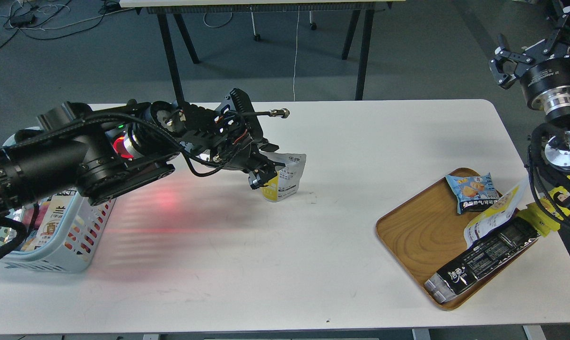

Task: Scan snack and place in basket
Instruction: 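Reach the left gripper to the standing snack bag and grasp it, then hold the snack bag with the left gripper in front of the scanner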

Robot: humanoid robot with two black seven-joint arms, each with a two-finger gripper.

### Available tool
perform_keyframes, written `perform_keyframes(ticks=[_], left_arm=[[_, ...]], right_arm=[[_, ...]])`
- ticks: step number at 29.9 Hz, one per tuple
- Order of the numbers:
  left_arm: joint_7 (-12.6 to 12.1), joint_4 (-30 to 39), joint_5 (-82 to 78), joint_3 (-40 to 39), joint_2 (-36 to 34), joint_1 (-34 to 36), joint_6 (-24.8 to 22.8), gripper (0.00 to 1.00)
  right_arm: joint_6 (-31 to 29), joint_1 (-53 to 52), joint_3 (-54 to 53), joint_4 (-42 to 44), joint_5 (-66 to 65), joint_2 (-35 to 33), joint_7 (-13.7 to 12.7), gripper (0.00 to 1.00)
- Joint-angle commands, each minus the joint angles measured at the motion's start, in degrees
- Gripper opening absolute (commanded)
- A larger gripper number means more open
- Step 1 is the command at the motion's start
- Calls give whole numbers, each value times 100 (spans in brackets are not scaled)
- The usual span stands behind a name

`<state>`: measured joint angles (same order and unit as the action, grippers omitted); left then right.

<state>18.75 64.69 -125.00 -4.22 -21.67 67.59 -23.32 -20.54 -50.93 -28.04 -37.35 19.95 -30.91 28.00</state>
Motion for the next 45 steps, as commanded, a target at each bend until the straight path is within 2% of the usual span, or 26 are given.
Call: perform_keyframes(ticks=[1, 3, 5, 11, 13, 16, 20, 24, 33, 41, 45], left_arm=[[23, -18, 0, 0, 5, 17, -23, 11], [32, 0, 0, -9, 5, 17, -58, 4], [50, 79, 0, -17, -12, 8, -84, 1], [146, 254, 0, -131, -161, -1, -128, 0], [216, 517, 0, -254, -354, 8, -155, 0], [234, 1140, 0, -526, -767, 8, -468, 1], [243, 2098, 0, -922, -1461, -27, -468, 1], [287, 2627, 0, -914, -2217, -27, -468, 0], [507, 2532, 0, -853, -3132, -369, -468, 0], [735, 2277, 0, -852, -3510, -563, -468, 0], [762, 2127, 0, -861, -3581, -563, -468, 0]], right_arm=[[-3, -5, 0, 0, 0, -3, 0, 95], [6, -5, 0, 0, 0, -3, 0, 95], [6, -5, 0, 0, 0, -3, 0, 95], [6, -13, 0, 0, 0, -12, 0, 95], [-3, -22, 9, 0, 0, -21, 0, 95], [6, -66, 9, 0, 0, -21, 0, 95], [-3, -110, 9, 0, 0, -12, 0, 95], [-3, -119, 9, 0, 0, -3, 0, 95], [-3, -198, 0, 0, 0, 14, 0, 95], [-3, -207, 0, -9, 0, 14, 0, 95], [-3, -215, 0, -9, 0, 50, 0, 95]])
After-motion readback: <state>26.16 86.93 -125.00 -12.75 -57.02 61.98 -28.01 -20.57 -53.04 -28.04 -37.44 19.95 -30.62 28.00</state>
